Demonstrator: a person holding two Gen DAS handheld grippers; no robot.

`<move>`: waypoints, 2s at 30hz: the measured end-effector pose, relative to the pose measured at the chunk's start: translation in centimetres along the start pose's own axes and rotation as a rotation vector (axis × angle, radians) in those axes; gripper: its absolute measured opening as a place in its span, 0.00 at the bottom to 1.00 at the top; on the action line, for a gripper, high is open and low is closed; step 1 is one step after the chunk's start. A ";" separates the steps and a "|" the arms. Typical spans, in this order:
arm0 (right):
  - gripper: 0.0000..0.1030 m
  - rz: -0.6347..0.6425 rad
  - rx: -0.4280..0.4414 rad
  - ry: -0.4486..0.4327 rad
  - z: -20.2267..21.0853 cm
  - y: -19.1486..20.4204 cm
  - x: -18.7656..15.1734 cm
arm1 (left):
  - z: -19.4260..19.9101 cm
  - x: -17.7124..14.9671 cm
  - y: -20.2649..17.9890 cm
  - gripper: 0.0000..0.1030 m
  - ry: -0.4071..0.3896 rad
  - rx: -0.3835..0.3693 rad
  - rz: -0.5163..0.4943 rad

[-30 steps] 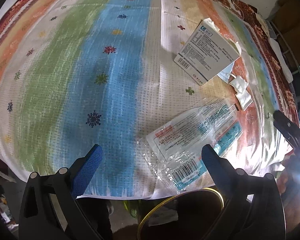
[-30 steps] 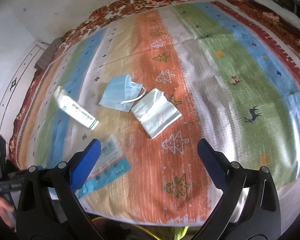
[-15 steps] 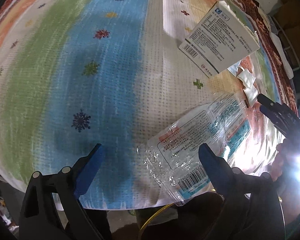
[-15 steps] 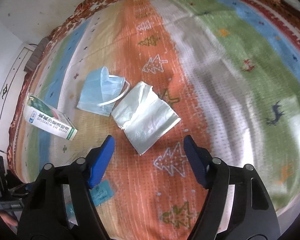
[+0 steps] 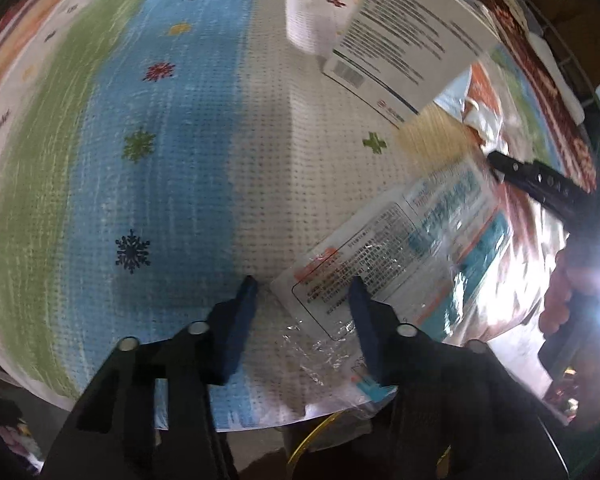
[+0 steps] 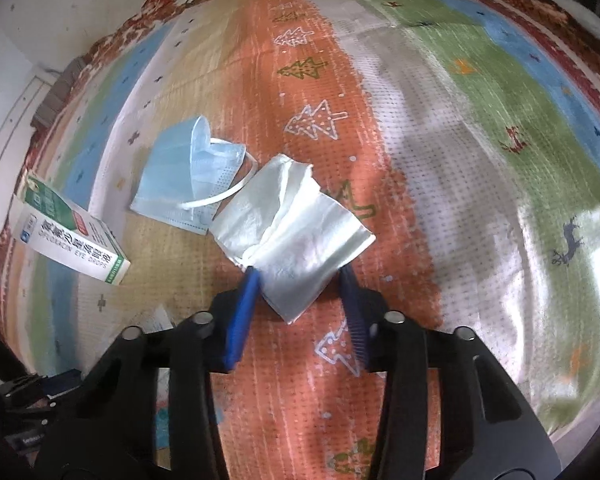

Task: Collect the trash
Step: 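Grasp the clear barcode wrapper with left gripper while right grasps the white tissue, then lift both held items off the bed and carry them over the bin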

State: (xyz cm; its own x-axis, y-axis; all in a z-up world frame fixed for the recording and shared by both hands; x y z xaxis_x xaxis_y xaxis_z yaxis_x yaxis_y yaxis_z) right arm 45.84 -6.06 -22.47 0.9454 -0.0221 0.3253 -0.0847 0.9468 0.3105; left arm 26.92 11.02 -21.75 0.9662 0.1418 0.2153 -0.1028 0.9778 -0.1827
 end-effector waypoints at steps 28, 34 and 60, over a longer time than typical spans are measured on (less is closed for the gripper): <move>0.04 0.276 -0.016 -0.067 9.8 1.5 -2.9 | 10.9 0.2 -5.1 0.04 -0.196 -0.129 -0.112; 0.04 0.338 -0.002 -0.094 12.6 2.7 -4.7 | 12.8 -0.7 -6.2 0.04 -0.228 -0.100 -0.142; 0.04 0.450 0.020 -0.145 22.3 1.8 -15.8 | 17.6 -8.7 -7.0 0.04 -0.272 -0.044 -0.267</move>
State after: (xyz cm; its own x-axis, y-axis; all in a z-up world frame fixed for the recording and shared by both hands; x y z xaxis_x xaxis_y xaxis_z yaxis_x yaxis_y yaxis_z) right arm 23.72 -11.18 -7.13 0.7594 0.3431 0.5527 -0.4834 0.8662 0.1265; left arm 15.10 5.66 -5.50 0.8589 -0.0759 0.5064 0.1603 0.9791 -0.1250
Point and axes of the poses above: each gripper's, at about its wrist camera, not at the fingertips, and z roughly against the way its jaws point, y to its left, x to its top, the point moved 7 cm from there along -z, roughly the way its jaws point, and after that the axes turned 14 degrees about -z, right-handed, at the moved point
